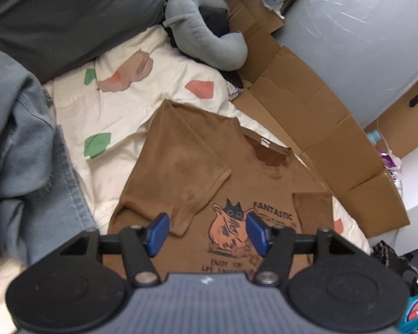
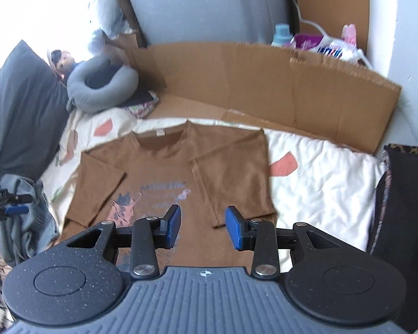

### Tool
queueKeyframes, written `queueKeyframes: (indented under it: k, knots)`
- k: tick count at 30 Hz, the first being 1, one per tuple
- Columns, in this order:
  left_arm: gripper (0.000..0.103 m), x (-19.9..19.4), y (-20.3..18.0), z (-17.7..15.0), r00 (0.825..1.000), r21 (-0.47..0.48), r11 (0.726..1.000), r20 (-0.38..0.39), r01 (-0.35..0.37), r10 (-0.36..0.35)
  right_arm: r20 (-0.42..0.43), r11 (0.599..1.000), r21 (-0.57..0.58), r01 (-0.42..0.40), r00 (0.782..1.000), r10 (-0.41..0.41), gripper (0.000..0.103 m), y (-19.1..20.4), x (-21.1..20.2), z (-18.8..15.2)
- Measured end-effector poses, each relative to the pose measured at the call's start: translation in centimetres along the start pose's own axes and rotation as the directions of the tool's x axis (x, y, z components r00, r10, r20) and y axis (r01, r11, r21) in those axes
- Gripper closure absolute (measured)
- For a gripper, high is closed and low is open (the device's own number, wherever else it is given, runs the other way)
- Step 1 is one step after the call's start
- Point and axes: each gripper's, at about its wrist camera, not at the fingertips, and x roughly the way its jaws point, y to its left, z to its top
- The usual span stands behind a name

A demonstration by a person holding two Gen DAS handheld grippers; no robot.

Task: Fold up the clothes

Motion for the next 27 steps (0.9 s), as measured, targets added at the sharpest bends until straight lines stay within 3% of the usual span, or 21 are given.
queueKeyframes:
  k: [5, 7, 9, 15, 18, 27]
  knots:
    - [0.031, -4.5, -1.3, 1.5, 1.000, 0.028, 1.000, -0.015, 0.000, 0.001, 0.011, 1.000, 0.018, -0.007, 1.000, 0.007, 0.059, 0.4, -4.0, 2.9]
    - [0.028, -6.4, -1.8, 2.1, 1.000, 0.048, 0.999, -0.014, 0.003, -0.003, 0.015, 1.000, 0.026, -0.010, 1.000, 0.010, 0.050, 0.6, -5.6, 4.0]
    - [0.026, -8.1, -2.4, 2.7, 1.000, 0.066, 0.998, -0.021, 0.004, -0.003, 0.020, 0.999, 0.033, -0.013, 1.000, 0.012, 0.049, 0.7, -7.2, 5.2]
    - [0.021, -12.3, -3.9, 4.2, 0.994, 0.095, 0.996, -0.110, 0.006, 0.005, 0.034, 0.998, 0.053, -0.022, 0.999, 0.020, 0.040, 1.2, -12.1, 8.7]
    - [0.018, -14.7, -4.7, 4.7, 0.994, 0.103, 0.995, -0.110, -0.001, 0.013, 0.042, 0.999, 0.036, -0.028, 0.999, 0.027, 0.033, 1.2, -14.8, 10.2]
    - [0.013, -21.0, -6.5, 5.6, 0.998, 0.125, 0.992, -0.067, 0.012, -0.004, 0.052, 0.999, -0.017, -0.044, 0.998, 0.045, 0.025, 0.9, -22.3, 14.5]
